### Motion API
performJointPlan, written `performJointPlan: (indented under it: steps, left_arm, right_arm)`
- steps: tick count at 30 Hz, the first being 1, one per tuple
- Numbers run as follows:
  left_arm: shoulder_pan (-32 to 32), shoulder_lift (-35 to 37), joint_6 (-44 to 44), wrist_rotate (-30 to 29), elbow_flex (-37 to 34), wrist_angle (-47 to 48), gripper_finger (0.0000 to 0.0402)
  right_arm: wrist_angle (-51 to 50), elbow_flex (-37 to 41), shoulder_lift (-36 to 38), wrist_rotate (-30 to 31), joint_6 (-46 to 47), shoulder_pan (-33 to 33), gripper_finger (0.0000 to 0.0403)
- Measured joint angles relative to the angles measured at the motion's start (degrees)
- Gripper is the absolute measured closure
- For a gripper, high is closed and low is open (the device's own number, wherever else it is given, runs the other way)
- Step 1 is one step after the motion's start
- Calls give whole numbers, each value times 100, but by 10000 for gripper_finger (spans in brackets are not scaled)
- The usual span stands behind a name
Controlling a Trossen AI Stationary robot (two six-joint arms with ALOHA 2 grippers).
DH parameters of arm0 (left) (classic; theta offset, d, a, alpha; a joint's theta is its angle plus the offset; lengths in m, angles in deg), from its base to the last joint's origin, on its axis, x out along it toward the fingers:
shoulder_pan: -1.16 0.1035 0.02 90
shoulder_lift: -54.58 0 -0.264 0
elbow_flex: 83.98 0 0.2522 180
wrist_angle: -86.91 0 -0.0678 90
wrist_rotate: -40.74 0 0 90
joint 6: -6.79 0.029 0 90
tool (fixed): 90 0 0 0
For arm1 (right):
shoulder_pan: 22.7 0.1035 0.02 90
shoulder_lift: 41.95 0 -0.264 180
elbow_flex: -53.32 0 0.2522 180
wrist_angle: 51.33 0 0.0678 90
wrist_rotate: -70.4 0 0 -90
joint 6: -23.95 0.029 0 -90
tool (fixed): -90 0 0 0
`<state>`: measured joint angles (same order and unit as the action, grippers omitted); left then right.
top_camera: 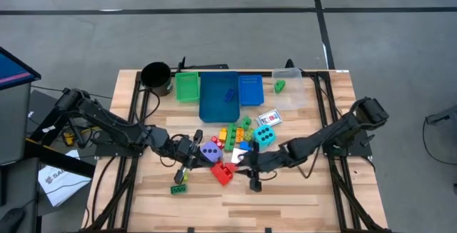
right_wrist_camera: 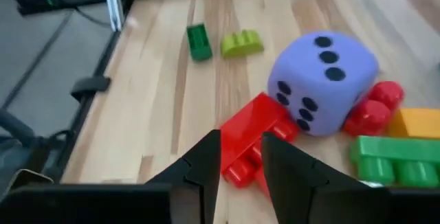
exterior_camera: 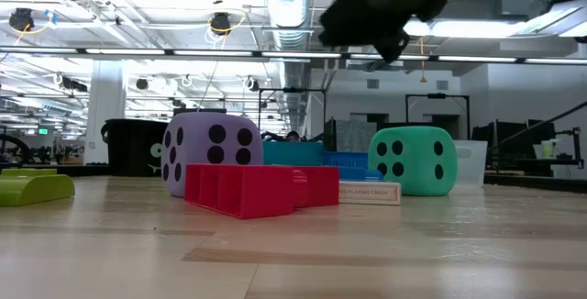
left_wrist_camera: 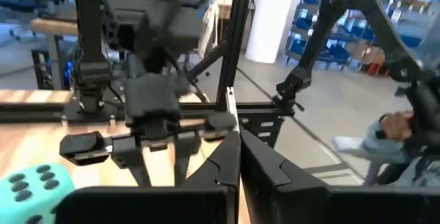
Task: Pick & Place Toys
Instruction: Put the small red game piece into the dark blue bin
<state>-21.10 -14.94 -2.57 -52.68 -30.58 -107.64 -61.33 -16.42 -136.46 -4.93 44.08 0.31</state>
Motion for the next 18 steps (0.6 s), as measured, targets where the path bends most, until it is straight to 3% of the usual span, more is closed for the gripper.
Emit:
performJointPlan:
  steps: [6, 10, 18]
  left_arm:
    - [-4, 70, -162, 0, 0, 92, 401]
    - [-22, 286, -299, 2, -2, 397, 401]
    - [-45, 1888, -206, -61, 8, 1937, 401]
  right_arm:
    - [-2448, -1386, -608, 30, -111, -245, 296]
    - [-3616, -2340, -1056, -49, -367, -438, 269]
    - [-4408, -3159, -1850, -329, -557, -671, 171]
